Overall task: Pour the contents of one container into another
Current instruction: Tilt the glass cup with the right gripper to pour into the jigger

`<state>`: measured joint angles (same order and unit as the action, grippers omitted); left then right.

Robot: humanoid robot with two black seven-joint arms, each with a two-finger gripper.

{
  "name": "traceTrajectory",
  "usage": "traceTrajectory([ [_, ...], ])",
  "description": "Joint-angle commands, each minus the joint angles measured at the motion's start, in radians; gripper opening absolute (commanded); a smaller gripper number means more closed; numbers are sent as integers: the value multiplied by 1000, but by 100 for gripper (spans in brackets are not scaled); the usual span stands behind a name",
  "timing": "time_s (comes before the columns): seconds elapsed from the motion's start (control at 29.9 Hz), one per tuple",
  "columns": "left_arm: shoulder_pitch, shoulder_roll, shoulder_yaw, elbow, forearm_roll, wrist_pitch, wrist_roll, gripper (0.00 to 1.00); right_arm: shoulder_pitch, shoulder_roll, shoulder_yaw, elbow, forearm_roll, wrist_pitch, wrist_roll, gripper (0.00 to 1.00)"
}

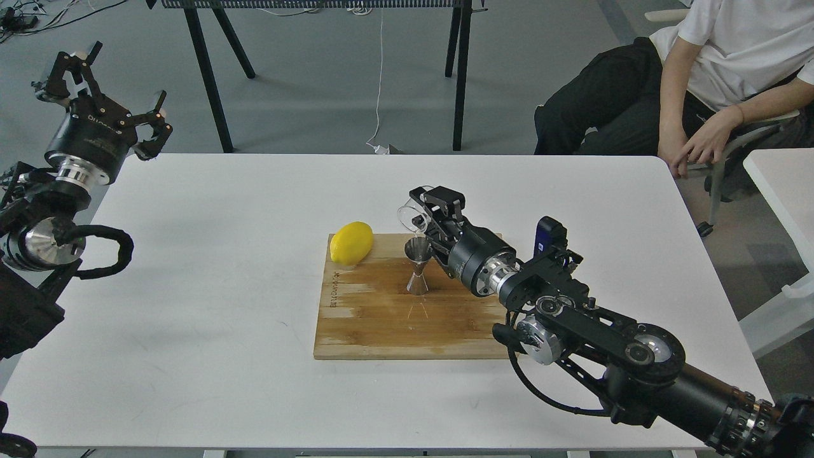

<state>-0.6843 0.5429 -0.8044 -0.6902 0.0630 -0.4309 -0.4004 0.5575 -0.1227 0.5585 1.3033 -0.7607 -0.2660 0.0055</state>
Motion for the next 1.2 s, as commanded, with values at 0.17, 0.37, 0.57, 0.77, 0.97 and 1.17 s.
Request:
traceTrajectory([
  [0.17, 0, 0, 1, 0, 0, 0, 0, 100, 2, -8, -25, -18, -60, -4, 13, 32],
  [0.37, 0, 0, -1, 0, 0, 0, 0, 100, 5, -23, -26, -16, -72, -4, 16, 32],
  [0.57, 0, 0, -1, 0, 0, 0, 0, 100, 5, -35, -55, -12, -127, -15, 45, 32],
  [0.77, 2, 2, -1, 1, -2, 0, 0, 100, 7, -52, -97, -10, -169, -15, 64, 32],
  [0.97, 2, 3, -1, 1, -2, 0, -2, 100, 9, -80, -132, -9, -252, -53, 79, 32],
  [1.17, 2, 3, -1, 1, -2, 0, -2, 100, 30, -97, -184, -10, -304, -70, 96, 32],
])
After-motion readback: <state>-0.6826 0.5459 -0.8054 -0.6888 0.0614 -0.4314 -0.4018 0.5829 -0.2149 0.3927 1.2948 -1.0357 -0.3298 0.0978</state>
